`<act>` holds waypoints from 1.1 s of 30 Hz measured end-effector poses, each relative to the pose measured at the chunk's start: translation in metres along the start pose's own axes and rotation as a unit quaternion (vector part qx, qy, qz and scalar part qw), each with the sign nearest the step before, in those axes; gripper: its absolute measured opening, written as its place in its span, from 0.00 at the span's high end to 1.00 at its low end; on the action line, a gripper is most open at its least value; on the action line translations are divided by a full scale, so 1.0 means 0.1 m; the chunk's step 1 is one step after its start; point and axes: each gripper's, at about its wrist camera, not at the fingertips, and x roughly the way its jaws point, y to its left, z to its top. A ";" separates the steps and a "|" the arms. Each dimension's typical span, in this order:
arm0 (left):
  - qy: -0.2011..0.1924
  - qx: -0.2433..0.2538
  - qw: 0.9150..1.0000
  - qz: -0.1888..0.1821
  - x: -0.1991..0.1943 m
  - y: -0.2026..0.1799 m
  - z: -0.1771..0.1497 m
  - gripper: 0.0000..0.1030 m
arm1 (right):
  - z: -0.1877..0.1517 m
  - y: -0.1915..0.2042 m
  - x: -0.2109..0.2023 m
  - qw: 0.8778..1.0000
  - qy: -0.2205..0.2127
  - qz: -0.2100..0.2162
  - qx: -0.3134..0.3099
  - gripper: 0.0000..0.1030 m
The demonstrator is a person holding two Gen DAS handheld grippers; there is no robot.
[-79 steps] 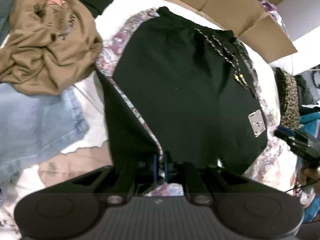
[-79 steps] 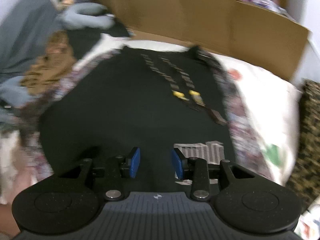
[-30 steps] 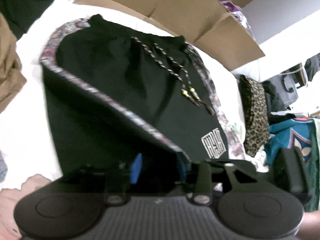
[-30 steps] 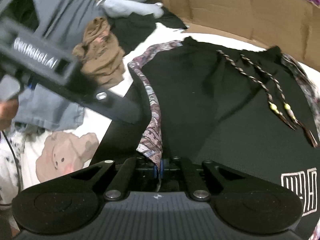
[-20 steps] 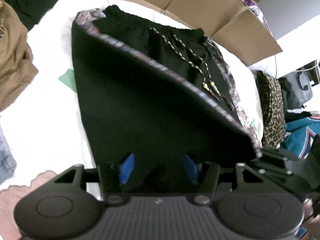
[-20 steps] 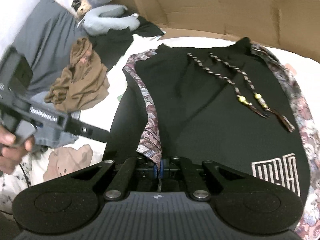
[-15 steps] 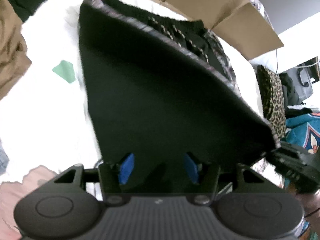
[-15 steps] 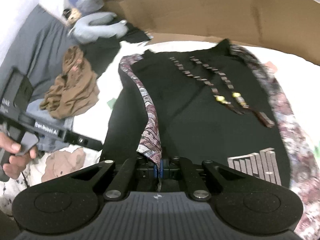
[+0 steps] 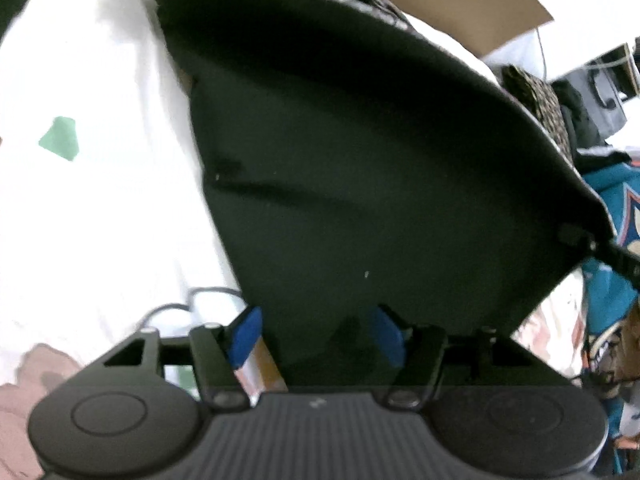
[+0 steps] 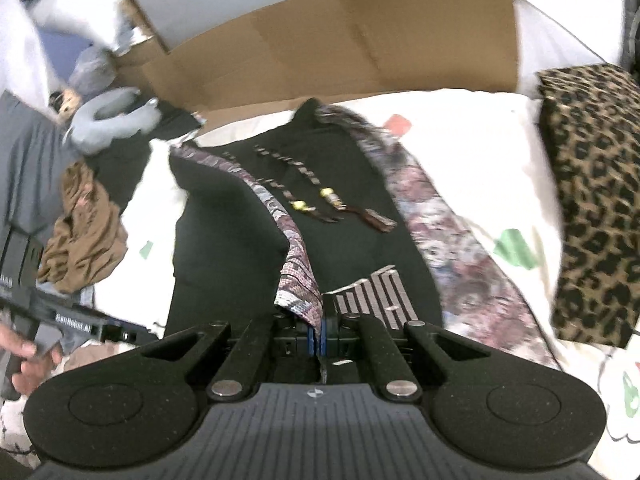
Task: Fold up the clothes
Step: 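Lift the trimmed side edge with both grippers and fold it over the shorts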
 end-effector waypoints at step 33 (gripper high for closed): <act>0.169 0.035 0.975 -0.137 0.71 -0.18 -0.73 0.52 | -0.55 -1.38 -0.08 0.980 0.035 -0.100 0.166 0.99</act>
